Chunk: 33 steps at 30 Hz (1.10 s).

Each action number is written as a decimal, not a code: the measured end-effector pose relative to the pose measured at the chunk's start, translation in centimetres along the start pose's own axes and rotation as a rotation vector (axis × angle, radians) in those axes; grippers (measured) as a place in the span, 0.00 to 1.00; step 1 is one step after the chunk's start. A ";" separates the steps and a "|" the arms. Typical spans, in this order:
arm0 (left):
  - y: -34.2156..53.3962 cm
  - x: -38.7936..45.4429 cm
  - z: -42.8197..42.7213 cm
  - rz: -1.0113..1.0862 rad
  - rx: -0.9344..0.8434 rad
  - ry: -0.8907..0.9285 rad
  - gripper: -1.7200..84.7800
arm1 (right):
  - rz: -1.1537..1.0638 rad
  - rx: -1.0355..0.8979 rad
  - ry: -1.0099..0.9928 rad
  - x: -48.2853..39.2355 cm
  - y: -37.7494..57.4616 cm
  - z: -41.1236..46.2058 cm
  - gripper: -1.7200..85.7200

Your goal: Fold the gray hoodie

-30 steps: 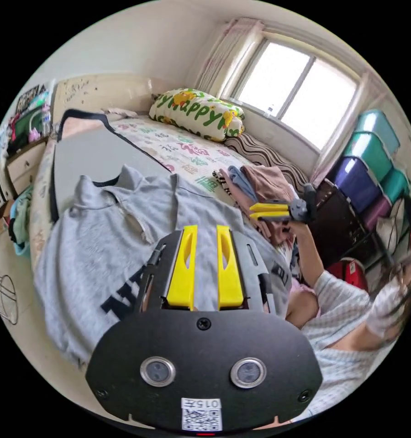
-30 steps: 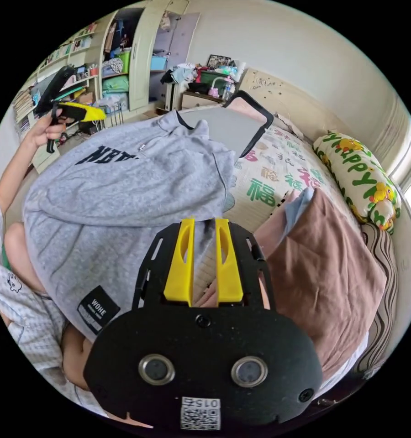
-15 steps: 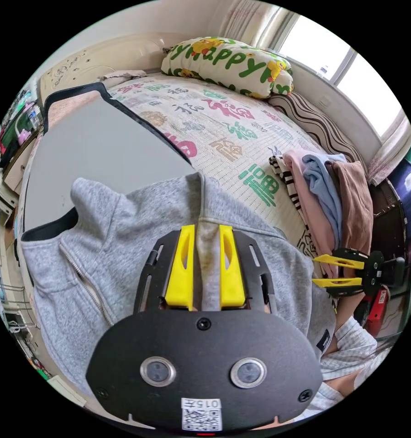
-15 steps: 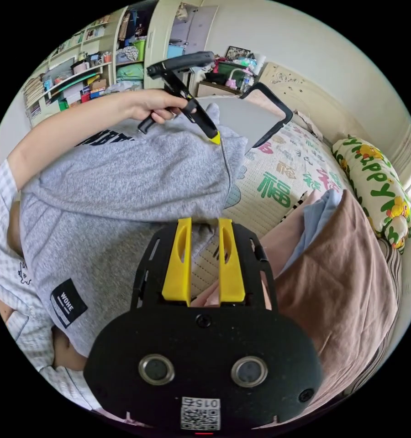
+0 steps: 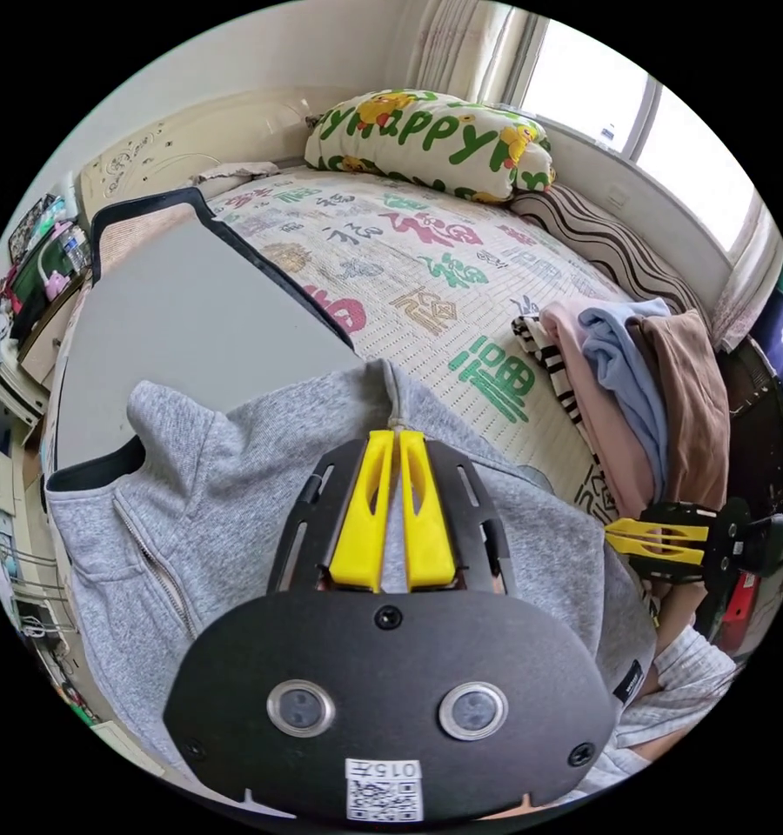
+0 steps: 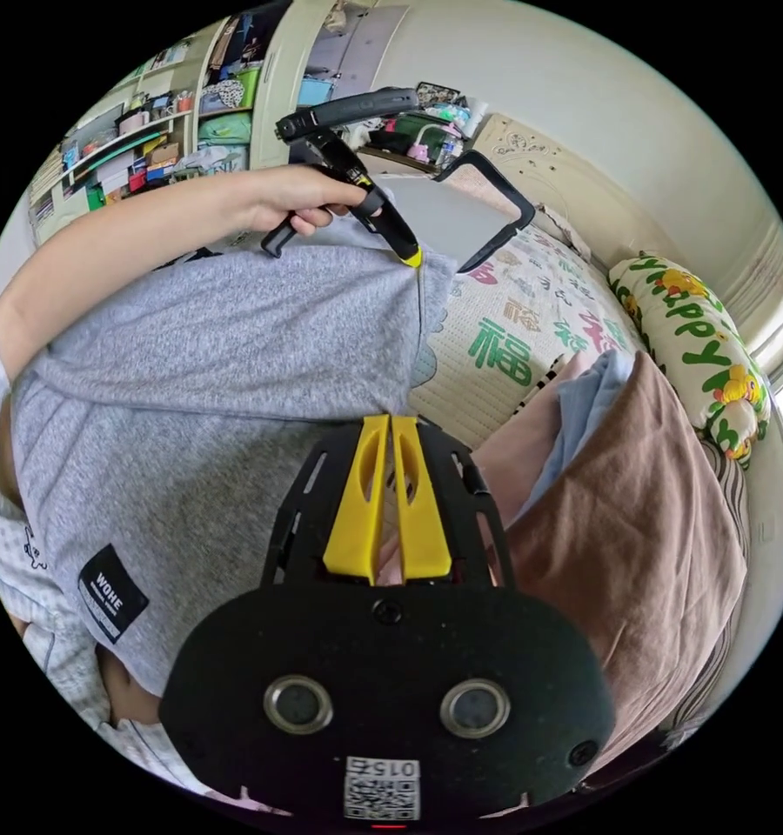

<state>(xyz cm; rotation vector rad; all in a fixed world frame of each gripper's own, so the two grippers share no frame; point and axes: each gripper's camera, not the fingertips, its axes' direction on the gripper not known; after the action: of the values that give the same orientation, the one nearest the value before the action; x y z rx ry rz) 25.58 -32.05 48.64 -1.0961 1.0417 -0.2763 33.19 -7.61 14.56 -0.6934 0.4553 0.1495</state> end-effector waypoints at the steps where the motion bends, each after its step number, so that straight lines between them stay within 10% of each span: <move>1: -0.1 0.1 0.1 0.002 -0.001 -0.006 0.04 | -0.006 -0.011 0.012 -0.1 0.0 0.2 0.01; 14: 7.2 -2.4 -11.5 0.028 -0.033 -0.236 0.07 | 0.113 0.148 -0.057 2.6 2.6 -2.1 0.02; 23: 30.5 -0.4 -25.8 0.100 0.064 0.081 0.08 | -0.148 0.376 -0.301 -3.2 1.2 -4.3 0.02; 33: 42.6 -3.0 -32.4 0.104 0.064 0.031 0.08 | -0.390 0.170 -0.509 -10.3 -3.9 0.7 0.01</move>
<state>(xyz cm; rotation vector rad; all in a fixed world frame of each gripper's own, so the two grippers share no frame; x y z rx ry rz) -14.17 -29.05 12.86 -0.9797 1.1063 -0.2423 25.32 -9.95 21.94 -0.5400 -0.1566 -0.0818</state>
